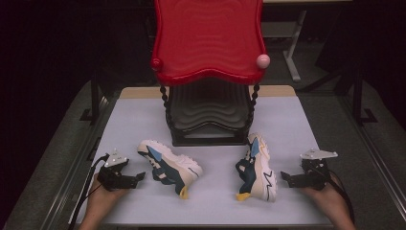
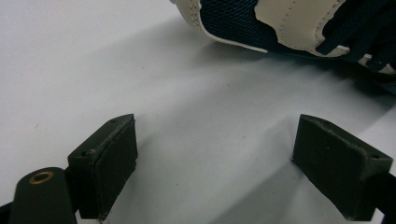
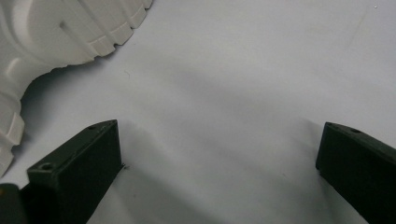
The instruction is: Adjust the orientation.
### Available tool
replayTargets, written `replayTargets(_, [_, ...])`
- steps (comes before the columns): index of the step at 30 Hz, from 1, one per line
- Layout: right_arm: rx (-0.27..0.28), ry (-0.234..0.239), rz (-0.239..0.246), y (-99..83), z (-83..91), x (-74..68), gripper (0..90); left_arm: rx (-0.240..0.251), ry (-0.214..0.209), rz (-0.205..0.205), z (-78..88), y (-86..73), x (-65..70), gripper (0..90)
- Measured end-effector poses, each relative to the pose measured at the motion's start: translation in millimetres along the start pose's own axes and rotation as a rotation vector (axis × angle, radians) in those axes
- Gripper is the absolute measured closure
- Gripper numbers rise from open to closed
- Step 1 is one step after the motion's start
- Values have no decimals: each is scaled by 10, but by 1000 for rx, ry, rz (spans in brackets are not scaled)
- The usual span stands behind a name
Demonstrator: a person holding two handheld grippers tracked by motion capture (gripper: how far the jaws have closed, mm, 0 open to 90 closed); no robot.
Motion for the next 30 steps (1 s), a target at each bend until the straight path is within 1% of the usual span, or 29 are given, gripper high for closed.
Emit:
replayTargets(12, [0, 0, -1, -1, 0, 0, 0, 0, 5, -5, 8, -2, 7, 134])
replayTargets(15, [0, 0, -1, -1, 0, 0, 0, 2, 5, -3, 22, -6, 15, 143])
replayTargets(17, [1, 0, -1, -1, 0, 0, 0, -6, -2, 9, 37, -10, 21, 145])
replayTargets(18, [1, 0, -1, -1, 0, 0, 0, -12, -5, 9, 49, -11, 28, 146])
replayTargets(20, [1, 0, -1, -1, 0, 0, 0, -5, -18, 3, 87, -11, 62, 178])
replayTargets(23, [1, 0, -1, -1, 0, 0, 0, 22, -38, 1, 166, 14, 132, 228])
replayTargets(25, [1, 0, -1, -1, 0, 0, 0, 30, -65, -9, 223, 32, 191, 281])
replayTargets(26, [1, 0, -1, -1, 0, 0, 0, 30, -65, -9, 223, 32, 191, 307])
replayTargets(27, [1, 0, -1, -1, 0, -1, 0, 46, -86, -17, 271, 50, 253, 334])
replayTargets(28, [1, 0, 0, -1, 0, 0, 0, 52, -99, -25, 290, 61, 279, 355])
replayTargets(29, [1, 0, -1, -1, 0, 0, 0, 52, -99, -25, 290, 61, 279, 380])
replayTargets(30, [1, 0, 0, -1, 0, 0, 0, 64, -121, -29, 317, 82, 334, 407])
Point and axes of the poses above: each handheld gripper's, and its own axes: z roughly backward along the jaws, y roughly out of its top, x roughly to its right, the point moved 4 cm from there along -z, roughly forward along the jaws, and after that the axes turned 1 degree about x, right-handed, at the moved point
